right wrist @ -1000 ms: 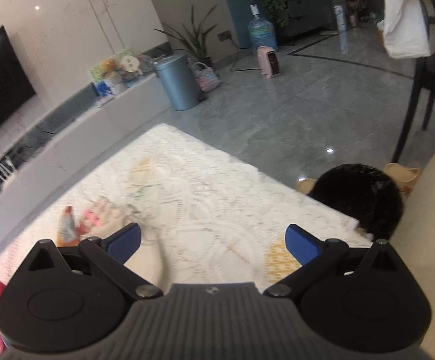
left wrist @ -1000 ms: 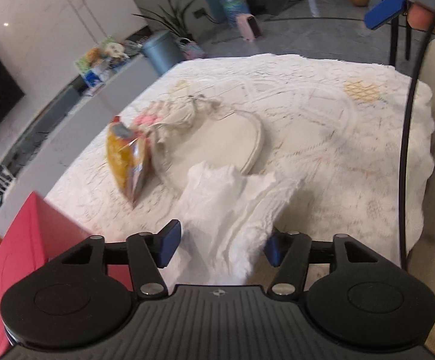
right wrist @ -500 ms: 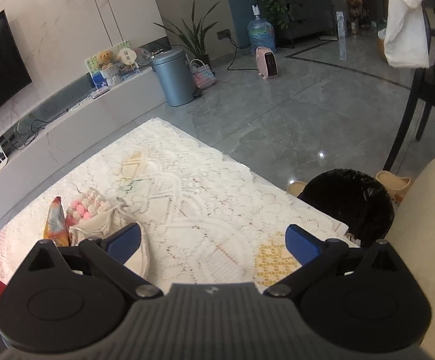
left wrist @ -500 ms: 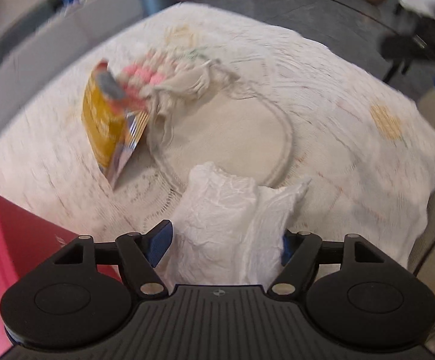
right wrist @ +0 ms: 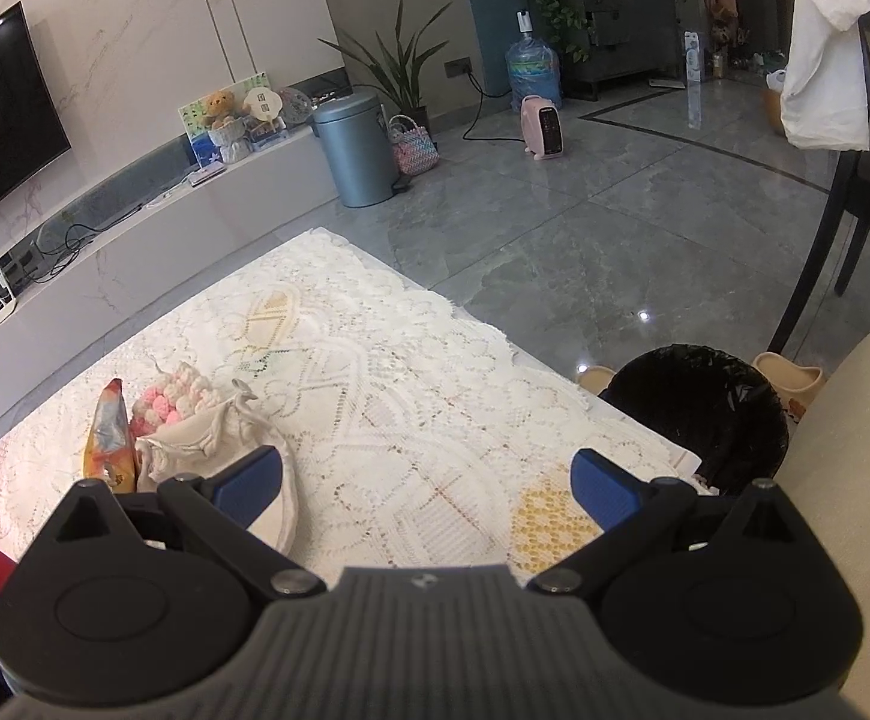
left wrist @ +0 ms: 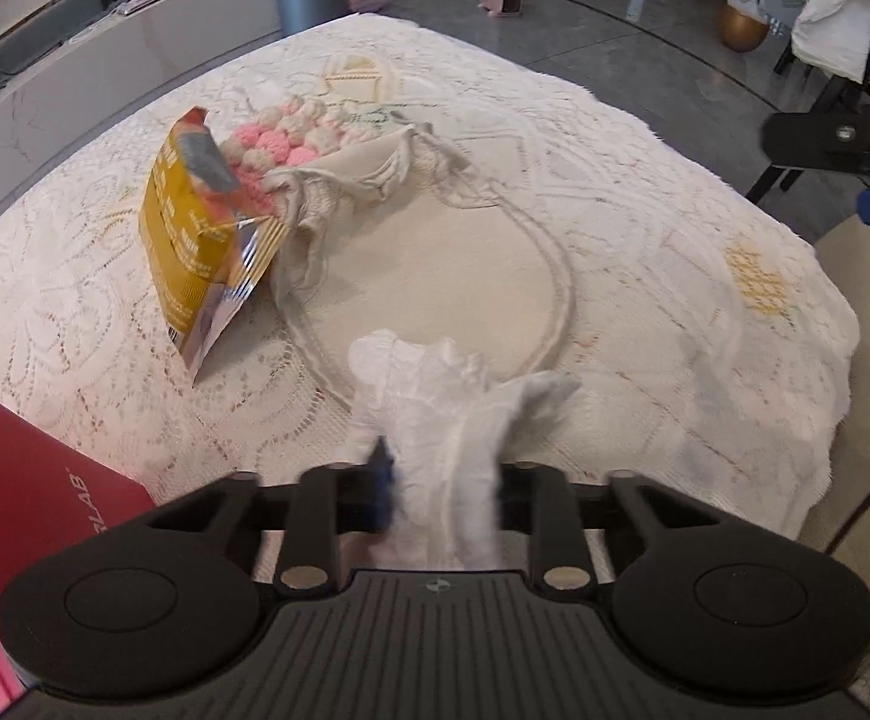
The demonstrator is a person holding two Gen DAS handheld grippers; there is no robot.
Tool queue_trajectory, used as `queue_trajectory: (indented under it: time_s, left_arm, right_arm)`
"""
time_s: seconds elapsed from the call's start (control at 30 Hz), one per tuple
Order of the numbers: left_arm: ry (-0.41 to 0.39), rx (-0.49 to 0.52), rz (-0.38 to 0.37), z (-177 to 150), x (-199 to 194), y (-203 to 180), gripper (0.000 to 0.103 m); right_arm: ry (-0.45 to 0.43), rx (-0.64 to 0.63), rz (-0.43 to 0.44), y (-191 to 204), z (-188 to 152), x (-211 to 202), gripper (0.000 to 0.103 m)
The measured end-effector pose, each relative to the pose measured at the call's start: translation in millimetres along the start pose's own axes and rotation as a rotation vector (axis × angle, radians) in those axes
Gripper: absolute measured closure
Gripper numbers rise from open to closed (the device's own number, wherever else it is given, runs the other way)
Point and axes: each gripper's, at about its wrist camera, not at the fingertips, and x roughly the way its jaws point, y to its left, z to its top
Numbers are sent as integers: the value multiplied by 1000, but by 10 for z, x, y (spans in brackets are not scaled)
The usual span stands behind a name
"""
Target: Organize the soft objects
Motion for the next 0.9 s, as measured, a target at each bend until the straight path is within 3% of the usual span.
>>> queue_trajectory:
  time_s: [0.4,0.57,0.67,0.77,0.9]
  left_arm:
    - [-104,22,1,-2,-723,-18,83]
    - [-157,24,21,-28,-1174,45,83]
    - [-206,-23,27,-104,-1507,161,83]
    - [-249,-42,90,-243,-1825,279,83]
    - [-294,-97,156,-537,-2218,506,83]
  right_arm:
    - [-5,3,42,42,-7,-29,3]
    - [-59,34,151,187,-16,-204,3]
    - [-113,22,265,375,-1,-397,3]
    - [-147,-8,380,581,-14,-530,3]
    - [-142,-72,386,810,-80,-563,3]
